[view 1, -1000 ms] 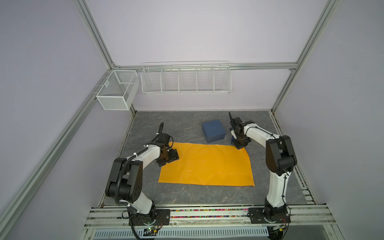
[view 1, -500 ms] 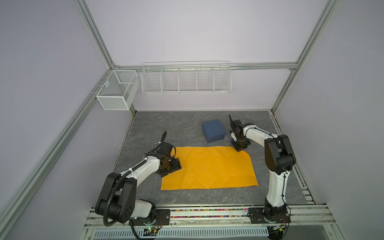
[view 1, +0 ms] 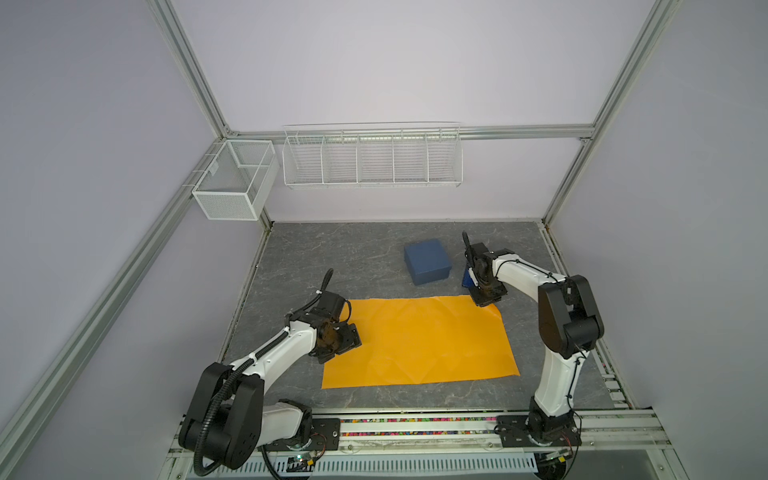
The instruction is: Wrap the gift box in paper
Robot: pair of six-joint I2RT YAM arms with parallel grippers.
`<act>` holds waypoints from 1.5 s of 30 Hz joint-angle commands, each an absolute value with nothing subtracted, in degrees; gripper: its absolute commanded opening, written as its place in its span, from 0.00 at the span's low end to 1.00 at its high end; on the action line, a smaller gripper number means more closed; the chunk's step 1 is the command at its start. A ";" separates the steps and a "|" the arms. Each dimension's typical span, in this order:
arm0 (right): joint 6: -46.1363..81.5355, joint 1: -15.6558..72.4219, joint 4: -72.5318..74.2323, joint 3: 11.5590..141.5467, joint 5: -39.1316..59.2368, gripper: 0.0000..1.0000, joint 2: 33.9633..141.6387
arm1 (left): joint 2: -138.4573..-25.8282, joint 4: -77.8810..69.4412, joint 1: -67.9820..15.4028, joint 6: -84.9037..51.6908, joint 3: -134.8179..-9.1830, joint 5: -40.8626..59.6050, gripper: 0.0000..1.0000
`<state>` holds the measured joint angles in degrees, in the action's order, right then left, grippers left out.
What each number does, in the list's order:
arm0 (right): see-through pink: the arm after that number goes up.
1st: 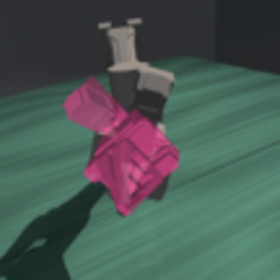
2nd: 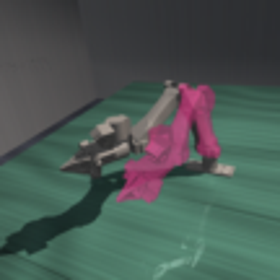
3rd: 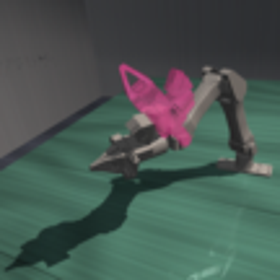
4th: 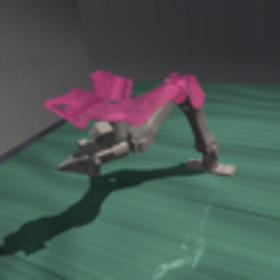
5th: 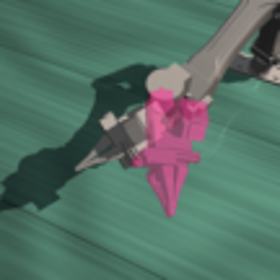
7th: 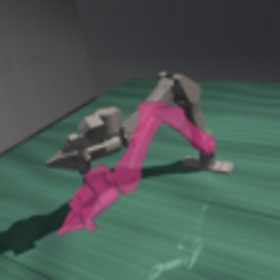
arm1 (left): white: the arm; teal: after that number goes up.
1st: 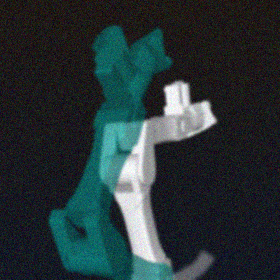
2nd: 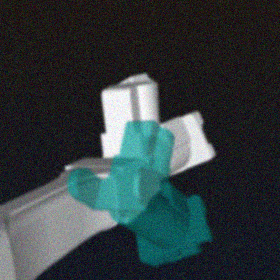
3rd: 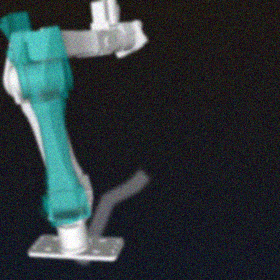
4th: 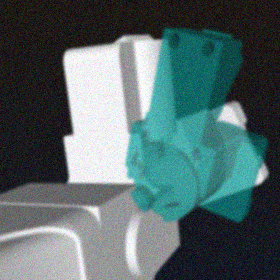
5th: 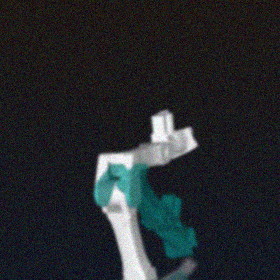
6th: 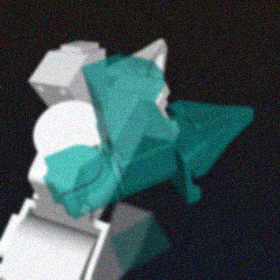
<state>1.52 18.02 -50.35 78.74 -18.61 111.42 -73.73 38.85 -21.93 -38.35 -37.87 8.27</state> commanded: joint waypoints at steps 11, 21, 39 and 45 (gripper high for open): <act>8.15 7.60 -51.17 73.49 -5.43 0.71 99.18 | -80.65 41.21 -21.98 -34.33 -47.81 6.14 0.85; 17.78 3.29 -35.60 56.87 30.29 0.76 87.72 | -88.06 36.95 -20.09 -33.79 -48.31 8.61 0.85; 17.22 1.95 -28.72 55.39 29.23 0.72 101.53 | -94.52 36.46 -16.08 -30.58 -52.29 11.15 0.85; 16.24 1.53 -30.09 56.75 28.07 0.71 102.02 | -94.26 36.30 -16.08 -31.03 -52.77 11.00 0.85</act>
